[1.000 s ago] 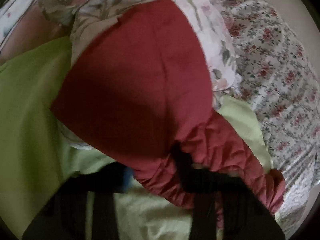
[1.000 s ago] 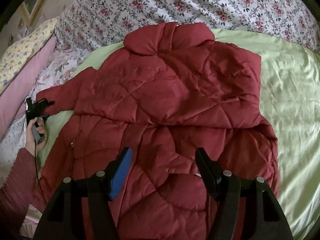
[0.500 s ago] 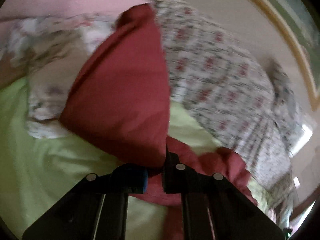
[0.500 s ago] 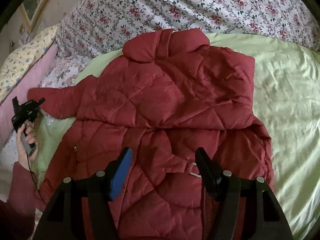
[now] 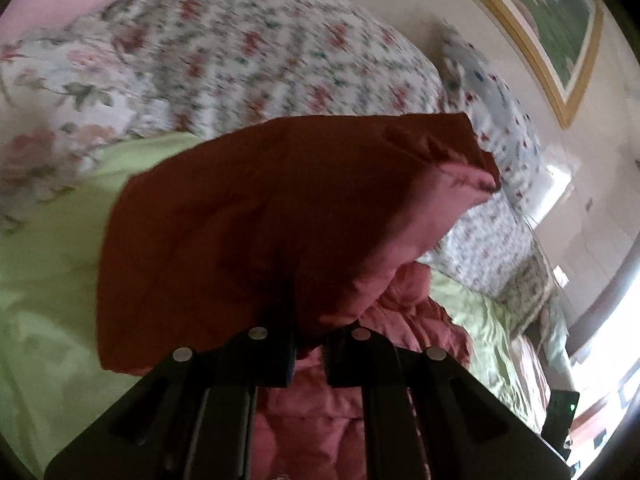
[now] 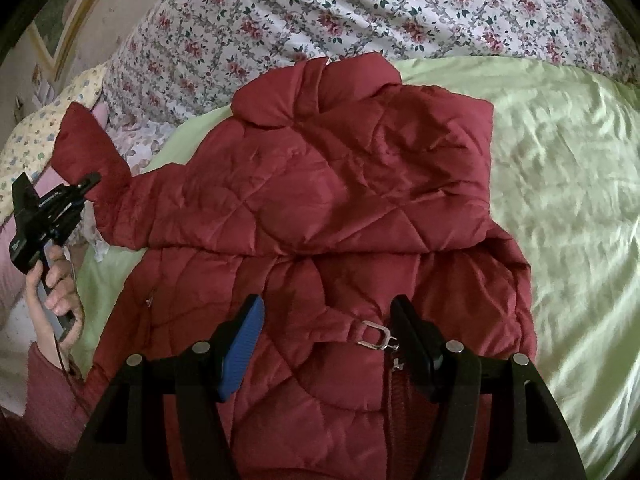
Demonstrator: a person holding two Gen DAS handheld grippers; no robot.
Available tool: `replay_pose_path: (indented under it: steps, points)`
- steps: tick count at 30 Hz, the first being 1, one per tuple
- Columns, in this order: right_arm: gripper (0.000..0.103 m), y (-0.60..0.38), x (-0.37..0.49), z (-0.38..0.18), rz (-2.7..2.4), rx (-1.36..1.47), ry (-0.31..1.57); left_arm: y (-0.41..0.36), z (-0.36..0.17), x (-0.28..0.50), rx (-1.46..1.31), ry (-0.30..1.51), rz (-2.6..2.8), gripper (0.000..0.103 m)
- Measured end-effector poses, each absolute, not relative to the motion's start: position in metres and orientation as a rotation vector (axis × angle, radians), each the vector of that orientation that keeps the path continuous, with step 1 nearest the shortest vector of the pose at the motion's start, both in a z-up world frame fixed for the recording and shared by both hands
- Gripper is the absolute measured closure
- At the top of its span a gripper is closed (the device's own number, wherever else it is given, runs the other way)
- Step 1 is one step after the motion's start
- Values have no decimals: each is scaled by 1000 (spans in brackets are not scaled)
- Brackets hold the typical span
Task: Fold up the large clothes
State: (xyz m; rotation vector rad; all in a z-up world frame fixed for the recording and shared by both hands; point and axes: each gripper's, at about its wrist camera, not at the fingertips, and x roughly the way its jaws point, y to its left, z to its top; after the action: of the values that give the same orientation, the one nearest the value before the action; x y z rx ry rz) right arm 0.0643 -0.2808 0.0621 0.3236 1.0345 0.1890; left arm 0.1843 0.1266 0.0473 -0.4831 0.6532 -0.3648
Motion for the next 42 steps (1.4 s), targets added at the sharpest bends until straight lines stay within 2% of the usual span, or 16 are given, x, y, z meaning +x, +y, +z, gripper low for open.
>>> replay_pose_path:
  steps: [9,27,33,40,41,42]
  points:
    - [36,-291,70,61,189,383,1019,34,28,193,-368,762,-495,96]
    - [34,-331,94,64,195,601,933,-96,-15,173,-151,871,-626,95]
    - [34,-353,117,58,208,761,881,-118,-29,166,-64,886,-599,95]
    - [34,-342,156,31,265,856,928,-120,-32,170,-52,899,-592,95]
    - [36,-338,160,27,283,868,939,-121,-32,170,-51,902,-593,95]
    - [44,-335,163,23,299,877,946,-120,-32,171,-51,906,-594,95]
